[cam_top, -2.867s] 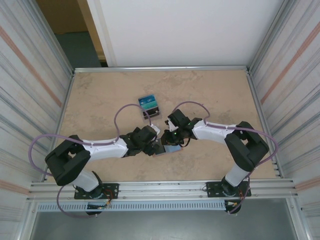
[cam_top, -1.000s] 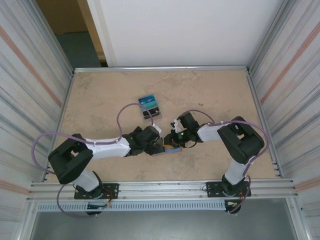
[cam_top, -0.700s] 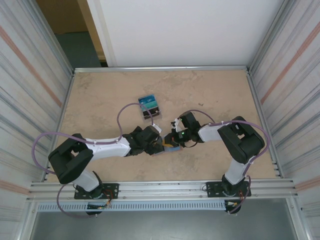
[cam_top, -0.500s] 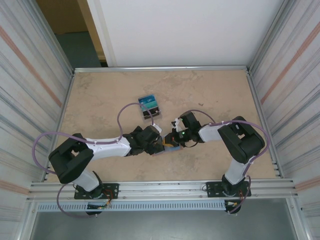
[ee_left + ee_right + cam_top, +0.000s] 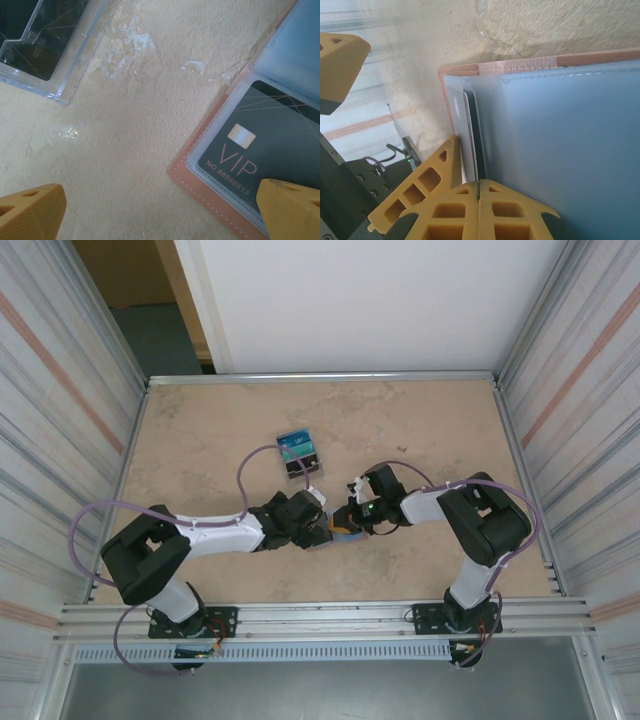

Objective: Take the credit cards out of the card holder

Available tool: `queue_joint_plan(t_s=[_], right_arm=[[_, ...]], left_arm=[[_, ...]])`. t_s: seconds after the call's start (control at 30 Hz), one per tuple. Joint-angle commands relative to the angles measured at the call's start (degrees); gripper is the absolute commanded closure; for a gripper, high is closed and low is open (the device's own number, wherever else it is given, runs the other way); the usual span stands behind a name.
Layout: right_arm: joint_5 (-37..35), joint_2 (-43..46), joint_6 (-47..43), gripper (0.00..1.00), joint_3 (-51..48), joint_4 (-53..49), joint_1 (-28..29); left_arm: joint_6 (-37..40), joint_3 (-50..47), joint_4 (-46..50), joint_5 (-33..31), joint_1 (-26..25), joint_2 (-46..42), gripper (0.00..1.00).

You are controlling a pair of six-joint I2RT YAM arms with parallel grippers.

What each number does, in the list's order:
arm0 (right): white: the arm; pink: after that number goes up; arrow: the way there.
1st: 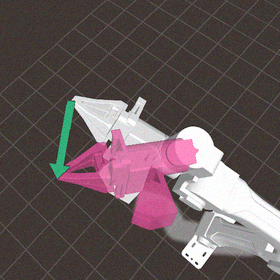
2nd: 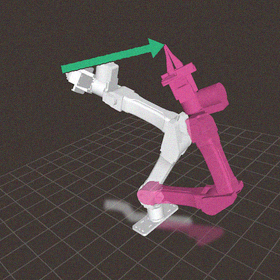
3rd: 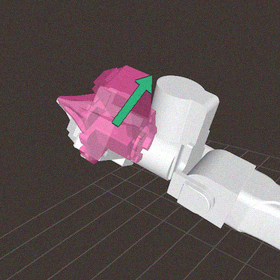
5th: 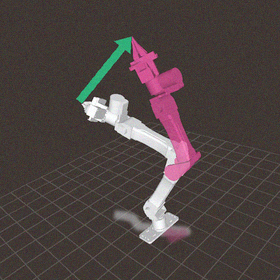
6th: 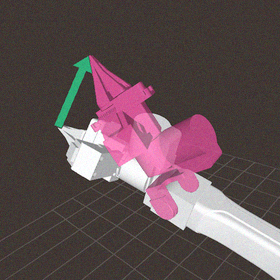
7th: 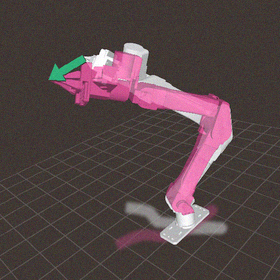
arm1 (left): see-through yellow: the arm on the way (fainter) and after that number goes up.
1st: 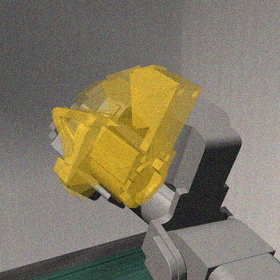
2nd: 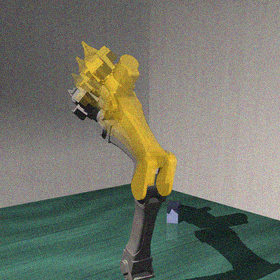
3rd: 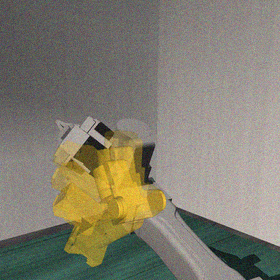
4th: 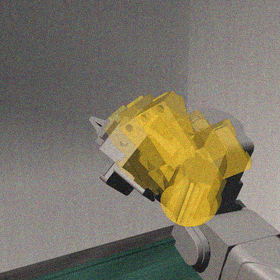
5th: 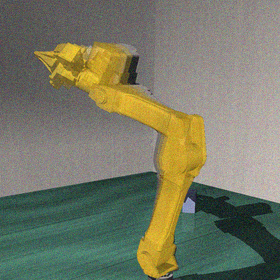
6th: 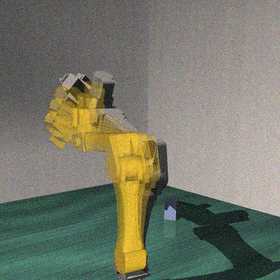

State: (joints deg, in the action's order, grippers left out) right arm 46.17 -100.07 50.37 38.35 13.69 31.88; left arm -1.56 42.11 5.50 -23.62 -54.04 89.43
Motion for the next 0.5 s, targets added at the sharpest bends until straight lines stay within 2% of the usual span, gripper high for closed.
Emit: queue_joint_plan(t_s=[0.0, 0.47], right_arm=[[-1.36, 2.27, -2.34, 1.0, -0.12, -2.53, -0.58], [-6.41, 5.75, -6.88, 1.0, 0.83, -10.96, -1.38]], left_arm=[[0.1, -0.22, 3.53, 0.33, -0.45, 1.82, 0.01], [-0.03, -0.31, 3.52, 0.24, -0.5, 1.67, 0.01]])
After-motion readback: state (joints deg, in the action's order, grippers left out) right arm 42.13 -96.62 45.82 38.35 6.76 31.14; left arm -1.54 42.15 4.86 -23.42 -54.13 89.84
